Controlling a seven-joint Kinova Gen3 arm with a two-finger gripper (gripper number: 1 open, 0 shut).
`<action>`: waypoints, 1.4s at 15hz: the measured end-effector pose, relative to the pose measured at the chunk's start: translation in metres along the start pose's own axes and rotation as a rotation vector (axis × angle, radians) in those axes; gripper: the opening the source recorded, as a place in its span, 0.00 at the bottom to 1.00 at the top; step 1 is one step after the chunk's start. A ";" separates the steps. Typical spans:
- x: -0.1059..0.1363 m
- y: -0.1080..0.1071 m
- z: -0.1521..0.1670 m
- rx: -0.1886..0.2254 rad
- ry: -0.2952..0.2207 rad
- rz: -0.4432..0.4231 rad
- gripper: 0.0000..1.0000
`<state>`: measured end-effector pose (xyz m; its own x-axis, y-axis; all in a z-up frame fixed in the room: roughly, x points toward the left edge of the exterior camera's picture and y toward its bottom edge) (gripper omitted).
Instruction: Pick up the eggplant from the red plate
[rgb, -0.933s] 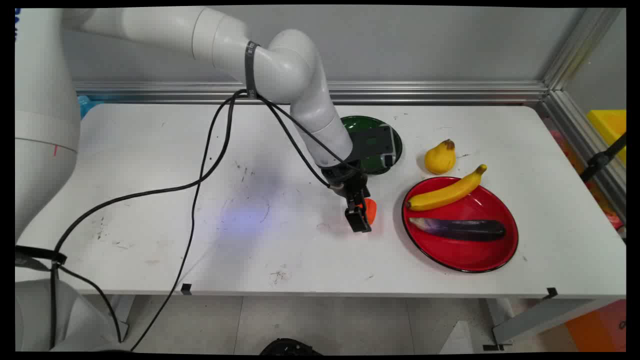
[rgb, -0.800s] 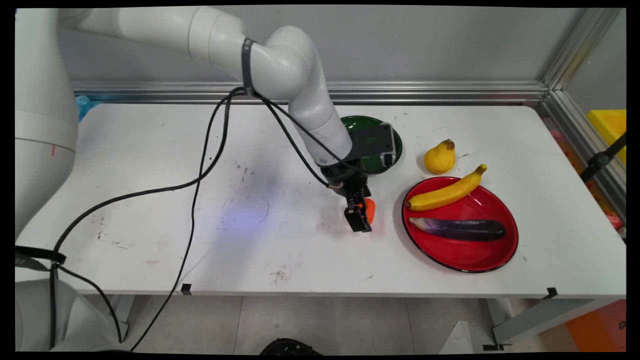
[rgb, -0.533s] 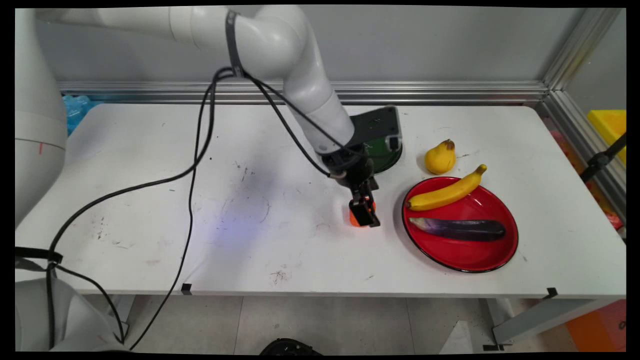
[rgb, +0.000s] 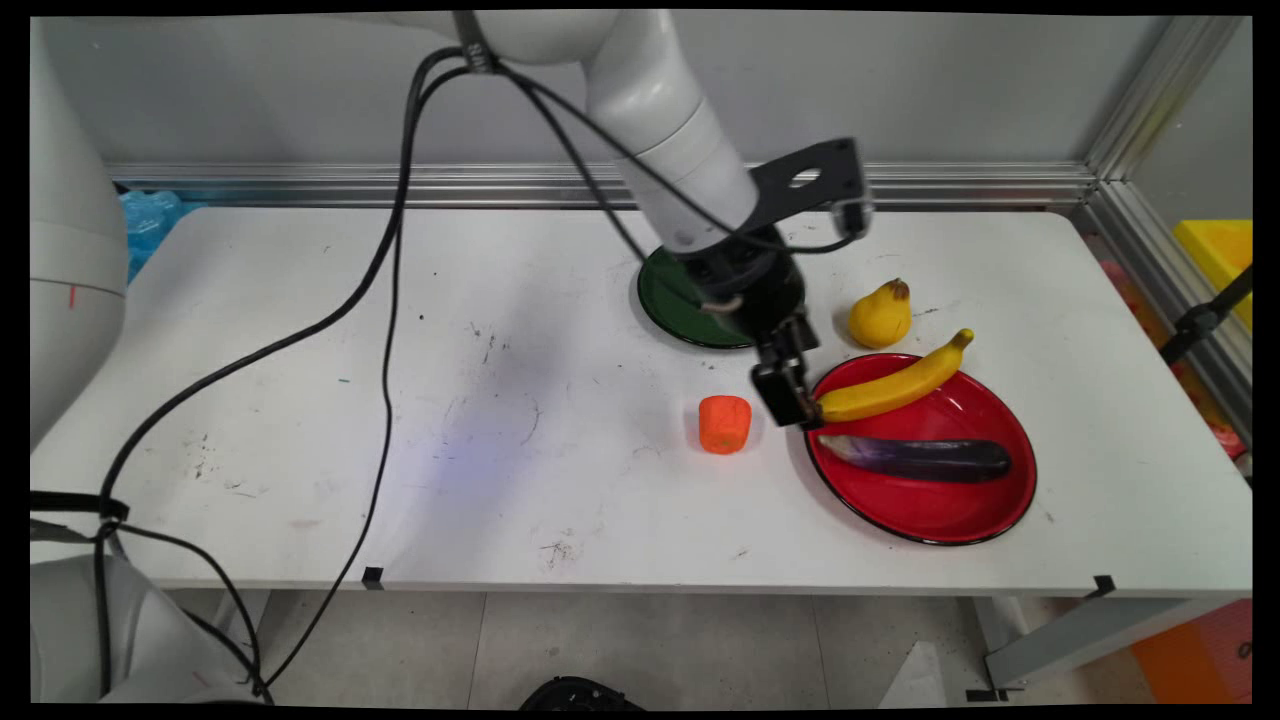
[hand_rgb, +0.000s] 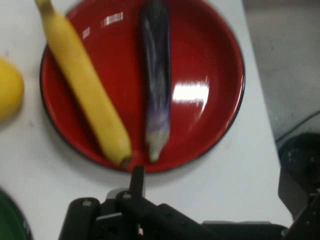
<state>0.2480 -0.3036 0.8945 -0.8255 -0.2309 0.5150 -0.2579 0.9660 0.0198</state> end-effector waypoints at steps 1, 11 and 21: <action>0.010 0.000 0.002 -0.003 0.014 0.002 1.00; 0.067 -0.008 0.083 -0.008 0.037 -0.004 1.00; 0.078 -0.033 0.177 -0.001 -0.013 -0.036 1.00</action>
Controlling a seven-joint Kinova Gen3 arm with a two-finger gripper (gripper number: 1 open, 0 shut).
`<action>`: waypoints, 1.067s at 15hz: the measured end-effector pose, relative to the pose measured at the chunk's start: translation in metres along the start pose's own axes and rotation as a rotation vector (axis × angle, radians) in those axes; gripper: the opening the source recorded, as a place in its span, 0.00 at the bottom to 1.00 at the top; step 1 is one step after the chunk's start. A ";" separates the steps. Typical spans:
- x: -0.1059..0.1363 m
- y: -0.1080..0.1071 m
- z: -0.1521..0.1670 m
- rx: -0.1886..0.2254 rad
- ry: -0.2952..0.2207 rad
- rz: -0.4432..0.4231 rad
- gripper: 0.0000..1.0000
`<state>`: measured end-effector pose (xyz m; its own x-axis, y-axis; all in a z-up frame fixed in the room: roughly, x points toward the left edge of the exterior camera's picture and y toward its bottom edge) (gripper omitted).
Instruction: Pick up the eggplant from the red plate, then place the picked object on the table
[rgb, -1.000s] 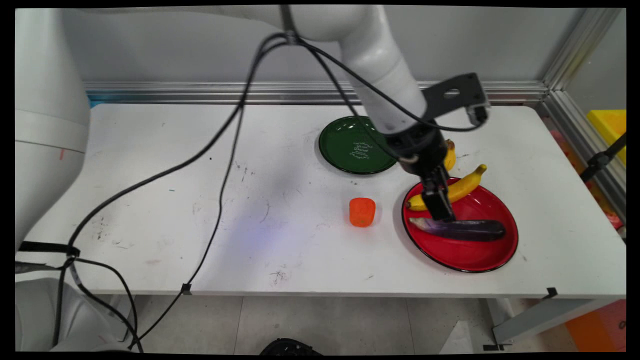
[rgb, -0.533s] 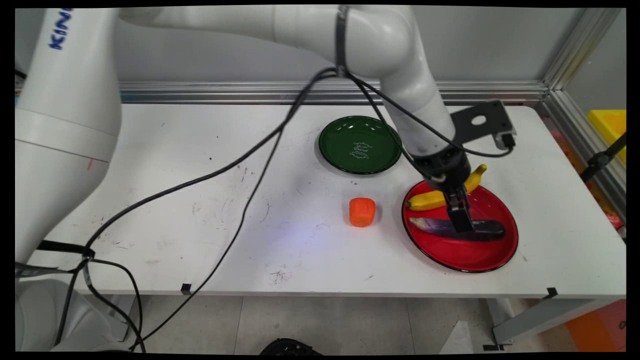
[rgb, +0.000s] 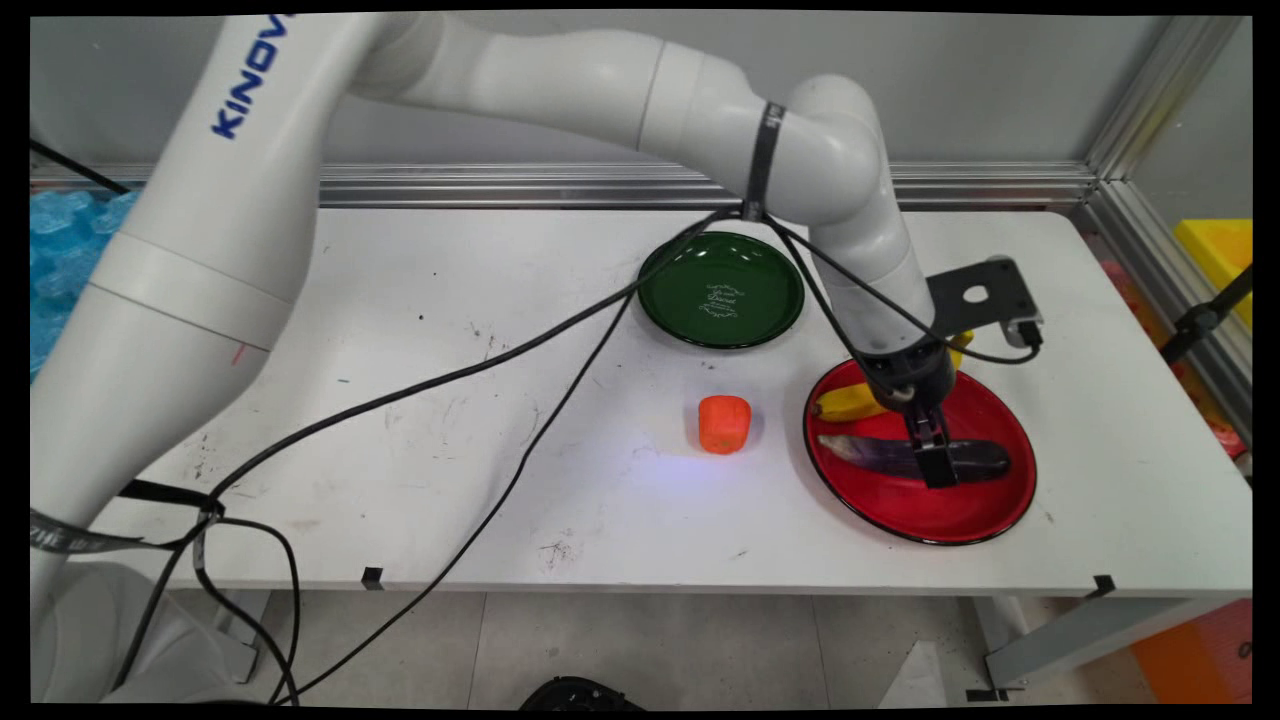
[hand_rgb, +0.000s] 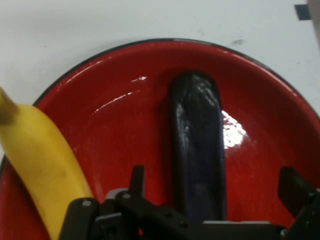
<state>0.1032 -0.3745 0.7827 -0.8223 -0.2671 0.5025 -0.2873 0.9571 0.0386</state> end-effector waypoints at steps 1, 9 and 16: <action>0.000 -0.002 0.006 -0.002 -0.004 0.001 1.00; -0.002 -0.010 0.024 -0.027 -0.017 0.028 0.00; 0.007 -0.006 -0.003 -0.044 0.013 0.060 0.00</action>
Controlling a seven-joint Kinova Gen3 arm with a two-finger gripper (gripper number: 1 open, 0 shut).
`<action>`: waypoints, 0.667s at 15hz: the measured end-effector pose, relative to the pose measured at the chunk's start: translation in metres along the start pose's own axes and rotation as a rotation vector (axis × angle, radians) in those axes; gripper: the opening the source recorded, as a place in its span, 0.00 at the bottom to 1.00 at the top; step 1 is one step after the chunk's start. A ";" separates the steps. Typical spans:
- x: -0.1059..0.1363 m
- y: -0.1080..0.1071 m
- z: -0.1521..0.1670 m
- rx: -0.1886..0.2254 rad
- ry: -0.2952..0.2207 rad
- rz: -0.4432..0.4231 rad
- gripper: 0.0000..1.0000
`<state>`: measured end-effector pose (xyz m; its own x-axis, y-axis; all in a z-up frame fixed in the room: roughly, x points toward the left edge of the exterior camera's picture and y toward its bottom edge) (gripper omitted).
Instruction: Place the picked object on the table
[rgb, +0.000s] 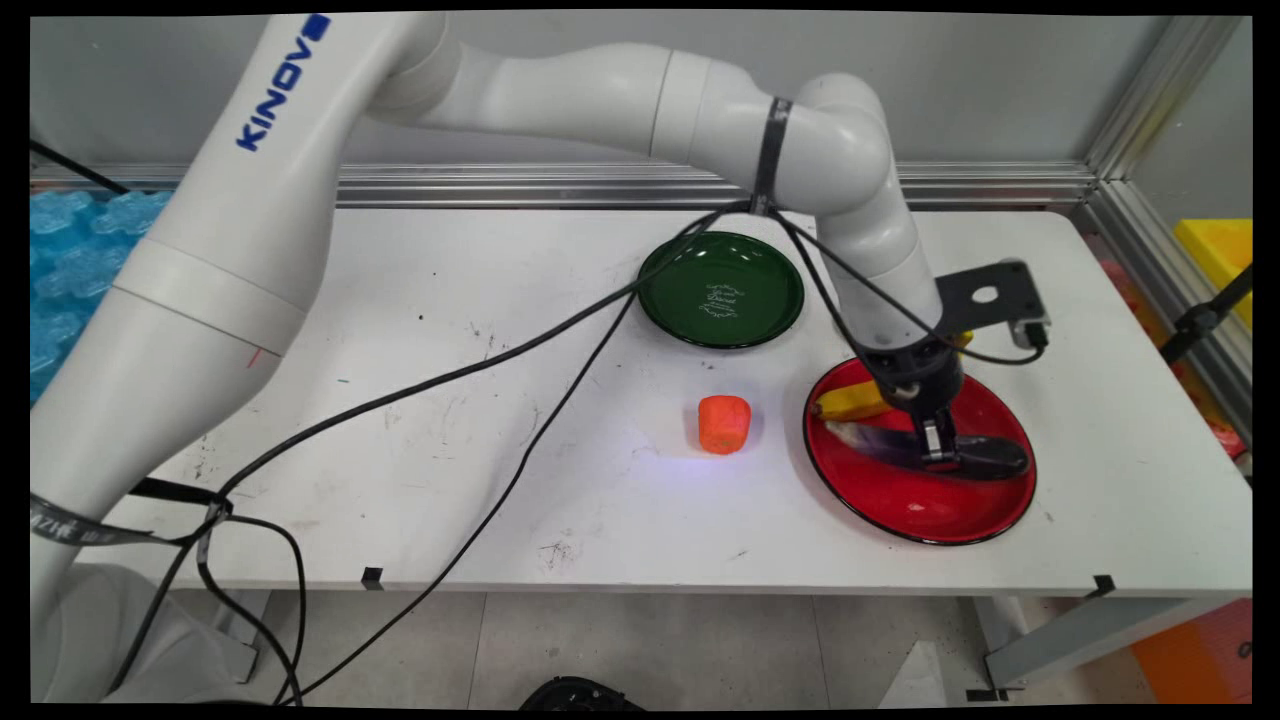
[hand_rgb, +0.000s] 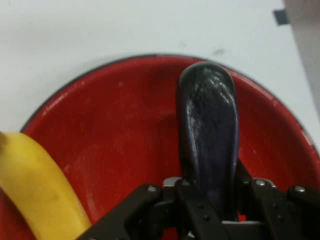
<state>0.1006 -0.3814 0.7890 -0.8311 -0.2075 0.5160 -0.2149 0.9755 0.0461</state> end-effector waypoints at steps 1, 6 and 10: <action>0.002 0.002 -0.010 0.002 0.009 0.001 0.00; -0.001 0.015 -0.058 0.020 0.023 -0.019 0.00; -0.029 0.032 -0.108 0.038 0.005 -0.058 0.00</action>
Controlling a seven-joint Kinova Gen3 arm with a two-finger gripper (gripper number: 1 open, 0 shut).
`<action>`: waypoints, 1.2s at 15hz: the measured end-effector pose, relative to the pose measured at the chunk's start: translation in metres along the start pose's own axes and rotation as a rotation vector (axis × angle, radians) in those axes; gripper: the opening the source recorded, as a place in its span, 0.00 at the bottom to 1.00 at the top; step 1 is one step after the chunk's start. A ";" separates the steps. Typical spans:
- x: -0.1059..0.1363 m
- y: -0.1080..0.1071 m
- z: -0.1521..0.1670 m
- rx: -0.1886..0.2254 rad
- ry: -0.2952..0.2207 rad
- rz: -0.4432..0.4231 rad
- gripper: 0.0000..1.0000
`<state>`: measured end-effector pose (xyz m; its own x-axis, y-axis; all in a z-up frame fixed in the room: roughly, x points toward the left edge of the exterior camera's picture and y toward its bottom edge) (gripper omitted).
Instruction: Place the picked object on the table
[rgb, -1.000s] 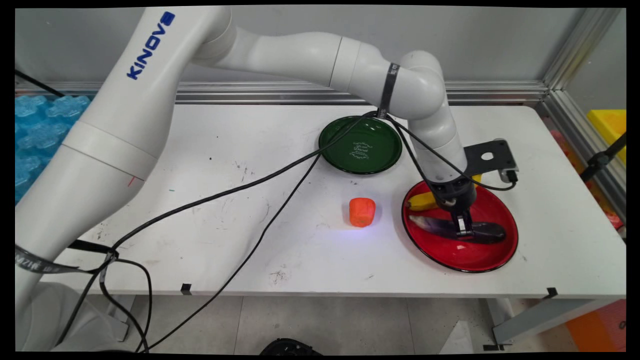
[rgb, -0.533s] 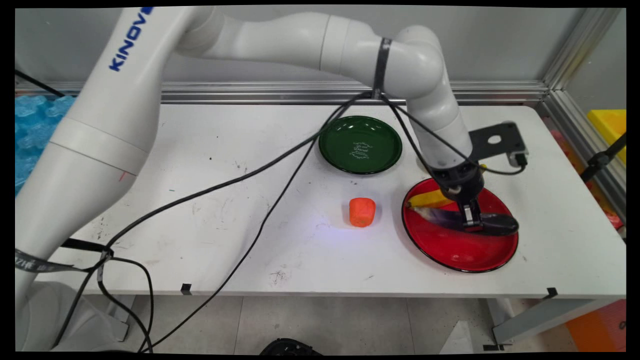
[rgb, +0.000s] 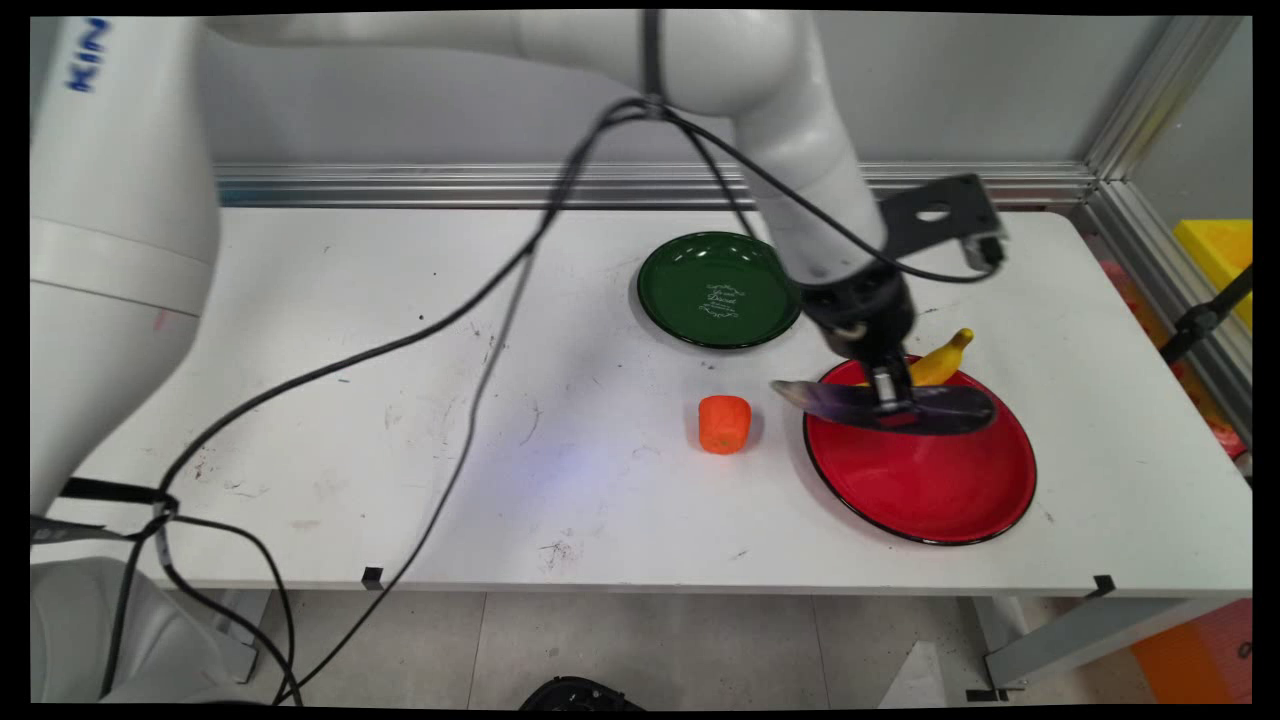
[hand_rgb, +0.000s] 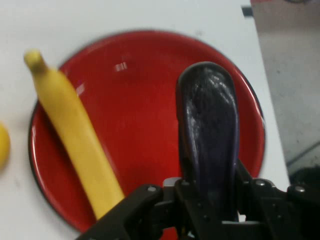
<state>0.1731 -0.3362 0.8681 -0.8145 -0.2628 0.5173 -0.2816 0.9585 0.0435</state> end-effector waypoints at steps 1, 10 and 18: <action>-0.011 0.005 -0.012 0.001 -0.007 -0.011 0.00; -0.095 0.036 -0.071 -0.011 -0.062 -0.033 0.00; -0.138 0.046 -0.053 0.007 -0.074 0.016 0.00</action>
<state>0.2993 -0.2497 0.8442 -0.8541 -0.2546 0.4535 -0.2712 0.9621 0.0295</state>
